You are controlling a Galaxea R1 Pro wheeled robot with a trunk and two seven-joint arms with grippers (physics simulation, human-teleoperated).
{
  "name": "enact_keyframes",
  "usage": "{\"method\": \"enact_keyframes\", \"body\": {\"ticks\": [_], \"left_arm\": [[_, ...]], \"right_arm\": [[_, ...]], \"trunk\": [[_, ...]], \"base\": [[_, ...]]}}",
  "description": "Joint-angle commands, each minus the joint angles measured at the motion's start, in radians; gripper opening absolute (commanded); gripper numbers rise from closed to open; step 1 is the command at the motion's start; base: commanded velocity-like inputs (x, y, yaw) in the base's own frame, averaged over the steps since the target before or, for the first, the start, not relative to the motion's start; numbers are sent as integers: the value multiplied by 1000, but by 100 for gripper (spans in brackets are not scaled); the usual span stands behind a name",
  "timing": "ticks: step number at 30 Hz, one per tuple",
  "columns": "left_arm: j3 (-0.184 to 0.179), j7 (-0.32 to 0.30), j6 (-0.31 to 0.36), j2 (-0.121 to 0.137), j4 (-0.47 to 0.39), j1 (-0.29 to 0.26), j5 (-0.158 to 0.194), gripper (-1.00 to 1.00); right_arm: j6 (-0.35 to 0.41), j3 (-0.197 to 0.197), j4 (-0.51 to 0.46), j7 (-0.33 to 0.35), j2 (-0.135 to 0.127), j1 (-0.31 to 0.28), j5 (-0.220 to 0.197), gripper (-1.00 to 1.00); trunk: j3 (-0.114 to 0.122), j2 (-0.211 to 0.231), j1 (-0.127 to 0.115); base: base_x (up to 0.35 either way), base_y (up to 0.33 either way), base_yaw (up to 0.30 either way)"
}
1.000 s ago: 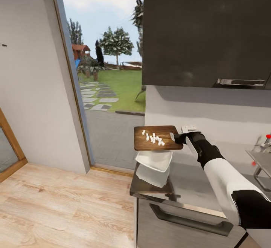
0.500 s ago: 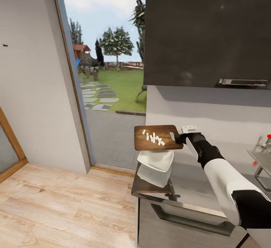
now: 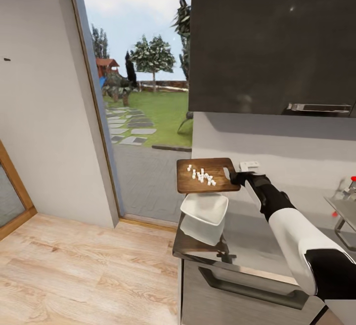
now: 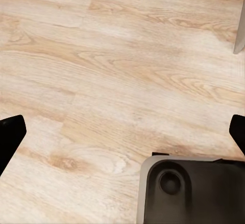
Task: In the kitchen, take the Vidalia onion out of the sink, dice it on the chopping board with the paring knife, put the diced onion into the bowl on the countertop, then place both the paring knife and the chopping board into the sink.
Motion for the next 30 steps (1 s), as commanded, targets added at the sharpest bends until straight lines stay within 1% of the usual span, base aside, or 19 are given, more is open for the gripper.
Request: {"method": "enact_keyframes", "body": {"ticks": [1,11,17,27,30], "left_arm": [[-9,3,-1,1,-2,0,10,100],[-9,3,-1,1,-1,0,10,100],[-9,3,-1,1,-1,0,10,100],[-9,3,-1,1,-1,0,10,100],[-9,3,-1,1,-1,0,10,100]], "right_arm": [[0,5,3,1,-1,-1,-2,-100],[-36,5,30,0,1,-1,-1,-100],[-108,5,74,0,1,-1,-1,-100],[-123,5,84,1,1,-1,-1,-100],[-145,5,86,1,0,-1,-1,-100]], "trunk": [[-2,-2,1],[-2,-2,1],[-2,-2,1],[-2,-2,1],[-2,-2,1]], "base": [[0,0,0],[0,0,0],[0,0,0],[0,0,0],[0,0,0]]}}
